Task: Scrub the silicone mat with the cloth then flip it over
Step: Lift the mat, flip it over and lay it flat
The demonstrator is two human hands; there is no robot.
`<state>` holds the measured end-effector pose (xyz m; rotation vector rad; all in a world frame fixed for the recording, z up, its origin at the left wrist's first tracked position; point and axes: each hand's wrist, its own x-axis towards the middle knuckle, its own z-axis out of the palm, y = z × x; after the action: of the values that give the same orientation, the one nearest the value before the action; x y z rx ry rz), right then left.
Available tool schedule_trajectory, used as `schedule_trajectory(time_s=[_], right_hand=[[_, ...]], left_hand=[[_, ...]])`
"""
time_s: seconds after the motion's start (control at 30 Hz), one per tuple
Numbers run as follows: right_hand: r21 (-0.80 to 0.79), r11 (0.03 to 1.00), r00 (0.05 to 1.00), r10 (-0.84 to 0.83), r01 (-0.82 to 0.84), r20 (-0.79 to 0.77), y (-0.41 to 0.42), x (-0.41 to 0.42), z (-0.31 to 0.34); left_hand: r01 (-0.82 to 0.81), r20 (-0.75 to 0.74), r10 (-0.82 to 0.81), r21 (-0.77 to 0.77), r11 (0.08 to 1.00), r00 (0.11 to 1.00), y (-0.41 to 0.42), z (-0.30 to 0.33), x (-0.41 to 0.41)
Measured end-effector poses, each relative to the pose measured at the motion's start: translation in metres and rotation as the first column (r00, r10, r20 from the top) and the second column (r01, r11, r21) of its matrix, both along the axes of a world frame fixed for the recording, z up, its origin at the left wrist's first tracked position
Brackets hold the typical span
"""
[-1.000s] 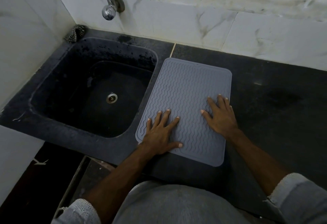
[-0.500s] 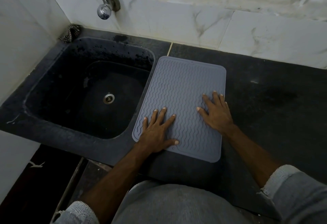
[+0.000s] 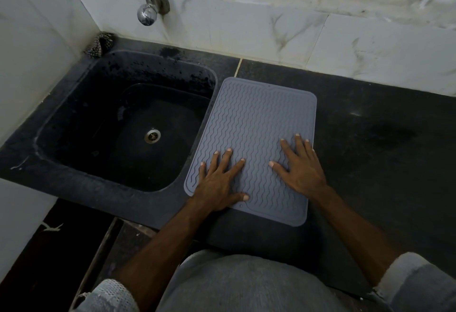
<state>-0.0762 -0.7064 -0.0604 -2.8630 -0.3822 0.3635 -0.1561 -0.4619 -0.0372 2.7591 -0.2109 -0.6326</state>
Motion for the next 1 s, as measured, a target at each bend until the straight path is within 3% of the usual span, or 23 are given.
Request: schedule_trajectory(time_s=[1.0], right_hand=[[0.04,0.999,1.0,-0.007,0.007,0.005,-0.0012,-0.0053,-0.0043]], left_hand=[[-0.01,-0.001,0.01,-0.004,1.0,1.0,0.0013,0.001,-0.0037]])
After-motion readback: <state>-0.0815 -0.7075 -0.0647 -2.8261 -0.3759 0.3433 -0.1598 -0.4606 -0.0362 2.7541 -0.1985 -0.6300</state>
